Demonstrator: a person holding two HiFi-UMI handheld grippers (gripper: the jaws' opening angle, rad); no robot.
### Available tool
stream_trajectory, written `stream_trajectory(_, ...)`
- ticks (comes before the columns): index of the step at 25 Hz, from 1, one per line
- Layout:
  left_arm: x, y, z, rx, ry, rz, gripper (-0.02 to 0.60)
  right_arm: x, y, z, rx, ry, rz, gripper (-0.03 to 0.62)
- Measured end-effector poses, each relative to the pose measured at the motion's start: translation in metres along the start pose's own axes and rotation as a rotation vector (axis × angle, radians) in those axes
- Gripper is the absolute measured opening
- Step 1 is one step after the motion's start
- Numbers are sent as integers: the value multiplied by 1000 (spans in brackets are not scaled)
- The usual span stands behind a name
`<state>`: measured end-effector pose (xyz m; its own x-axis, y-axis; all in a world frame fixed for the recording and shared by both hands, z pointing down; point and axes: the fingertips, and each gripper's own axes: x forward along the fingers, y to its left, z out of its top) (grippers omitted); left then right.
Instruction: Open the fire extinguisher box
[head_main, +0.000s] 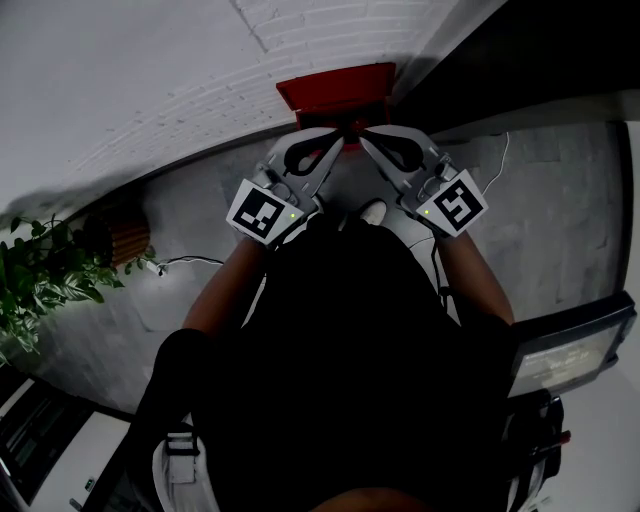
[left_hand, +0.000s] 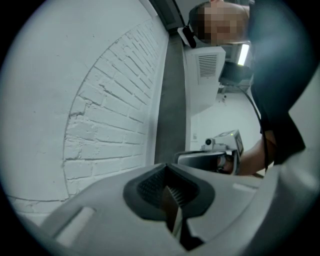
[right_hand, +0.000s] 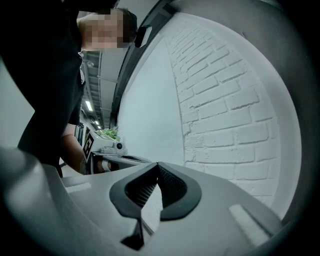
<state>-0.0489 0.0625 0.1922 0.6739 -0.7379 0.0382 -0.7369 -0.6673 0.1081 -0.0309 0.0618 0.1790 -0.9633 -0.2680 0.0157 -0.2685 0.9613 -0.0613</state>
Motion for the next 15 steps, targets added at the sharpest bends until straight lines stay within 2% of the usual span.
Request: stream_trajectory(15, -1, -4, -5, -4, 12, -3, 2, -2, -4, -6, 21, 1, -16, 9)
